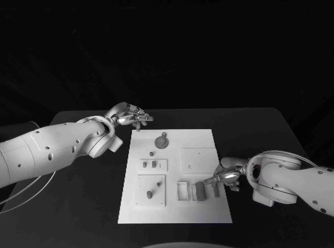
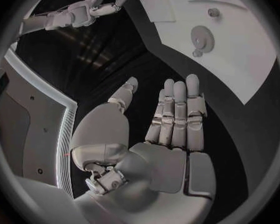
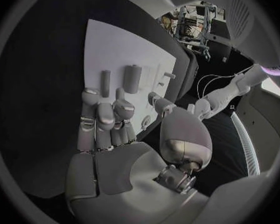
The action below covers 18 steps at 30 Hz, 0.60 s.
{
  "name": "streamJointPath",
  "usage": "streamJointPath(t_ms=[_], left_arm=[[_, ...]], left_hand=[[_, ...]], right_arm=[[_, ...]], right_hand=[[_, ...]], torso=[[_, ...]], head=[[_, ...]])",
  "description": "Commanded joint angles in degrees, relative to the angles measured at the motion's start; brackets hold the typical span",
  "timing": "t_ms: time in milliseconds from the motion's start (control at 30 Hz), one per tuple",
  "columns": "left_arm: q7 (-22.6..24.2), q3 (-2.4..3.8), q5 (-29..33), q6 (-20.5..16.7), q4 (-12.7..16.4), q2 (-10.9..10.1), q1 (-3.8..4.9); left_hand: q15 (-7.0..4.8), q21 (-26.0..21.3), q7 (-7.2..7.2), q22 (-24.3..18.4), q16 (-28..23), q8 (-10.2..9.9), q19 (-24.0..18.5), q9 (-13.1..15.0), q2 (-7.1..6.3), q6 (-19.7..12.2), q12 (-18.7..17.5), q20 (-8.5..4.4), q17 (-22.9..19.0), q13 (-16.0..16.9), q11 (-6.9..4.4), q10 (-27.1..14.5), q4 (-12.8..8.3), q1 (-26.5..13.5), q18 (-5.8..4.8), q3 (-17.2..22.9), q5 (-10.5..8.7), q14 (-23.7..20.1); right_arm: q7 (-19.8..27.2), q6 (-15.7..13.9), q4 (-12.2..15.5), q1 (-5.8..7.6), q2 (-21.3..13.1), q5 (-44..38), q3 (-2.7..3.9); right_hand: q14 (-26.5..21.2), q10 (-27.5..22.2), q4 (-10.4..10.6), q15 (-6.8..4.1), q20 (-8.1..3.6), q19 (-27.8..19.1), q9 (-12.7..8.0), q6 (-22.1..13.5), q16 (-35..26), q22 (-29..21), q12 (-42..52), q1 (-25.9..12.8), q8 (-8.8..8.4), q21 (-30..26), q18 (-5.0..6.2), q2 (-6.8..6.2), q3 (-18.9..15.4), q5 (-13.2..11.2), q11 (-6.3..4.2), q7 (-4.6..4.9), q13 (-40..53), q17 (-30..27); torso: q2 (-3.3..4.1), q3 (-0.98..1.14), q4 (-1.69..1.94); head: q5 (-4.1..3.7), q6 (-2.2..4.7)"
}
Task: Assemble the parts on the task board
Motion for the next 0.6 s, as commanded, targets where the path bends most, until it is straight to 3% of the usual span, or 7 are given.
streamJointPath(t_ms=[33, 200, 333, 600], left_arm=[[0.8, 0.01, 2.1, -0.2, 0.4, 0.0, 0.01], [0.8, -0.01, 2.4, 0.0, 1.0, -0.1, 0.01], [0.8, -0.02, 2.7, -0.1, 1.1, -0.1, 0.01], [0.9, -0.02, 2.9, 0.1, 1.4, -0.1, 0.01]], left_hand=[[0.05, -0.5, 0.03, -0.2, -0.3, 0.1, -0.3, -0.1, -0.03, -0.4, -0.3, -0.19, 0.1, 0.0, -0.05, -0.1, 1.7, -2.4, 1.67, -0.3, -2.09, 0.0], [-0.01, -0.8, 0.01, -0.2, -0.4, 0.1, -0.3, -0.3, -0.38, -0.4, -0.4, -0.22, 0.2, 0.0, -0.08, -0.1, 3.4, -4.3, 1.78, -0.5, -2.96, 0.0], [-0.01, -0.9, 0.01, -0.2, -0.5, 0.1, -0.3, -0.3, -0.51, -0.5, -0.4, -0.22, 0.2, 0.0, -0.08, -0.1, 3.8, -4.6, 1.80, -0.5, -3.01, -0.1], [-0.01, -1.0, 0.02, -0.2, -0.5, 0.1, -0.3, -0.3, -0.49, -0.5, -0.4, -0.22, 0.2, 0.0, -0.07, -0.1, 4.0, -4.7, 1.82, -0.4, -3.02, -0.1]], right_arm=[[-2.0, 1.5, 0.0, -0.03, 1.0, -1.4, -0.06], [-2.0, 1.1, -0.8, -0.06, 2.1, -1.9, -0.32], [-1.2, 1.7, -1.3, -0.22, 3.0, -2.6, -0.68], [-1.2, 2.0, -2.0, -0.94, 4.2, -5.1, -0.76]], right_hand=[[0.9, 0.6, 0.5, -0.29, -0.16, 0.4, 0.2, 0.3, 0.3, 1.1, 0.3, -0.1, 0.31, 0.3, 1.51, -0.58, 0.0, -0.3, 0.05, -0.13, 0.1, 0.6], [1.5, 0.8, 0.8, -0.35, -0.31, 0.6, 0.3, 0.5, 0.5, 1.1, 0.4, -0.1, 0.45, 0.5, 1.51, -0.72, 0.0, -0.4, -0.03, -0.22, 0.1, 1.3], [1.7, 0.9, 1.0, -0.38, -0.38, 0.6, 0.3, 0.6, 0.6, 1.1, 0.4, -0.1, 0.53, 0.6, 1.51, -0.84, 0.0, -0.3, -0.08, -0.27, 0.2, 1.4], [1.8, 1.0, 1.1, -0.41, -0.45, 0.7, 0.4, 0.7, 0.6, 1.1, 0.4, 0.0, 0.58, 0.6, 1.51, -1.01, 0.0, -0.3, -0.11, -0.30, 0.2, 1.5]], torso=[[0.11, -0.04, 0.08], [0.10, -0.10, 0.04], [0.10, -0.05, 0.03], [0.15, -0.01, 0.05]], head=[[0.01, -0.03], [-0.11, 0.15], [0.06, 0.20], [0.35, 0.23]])
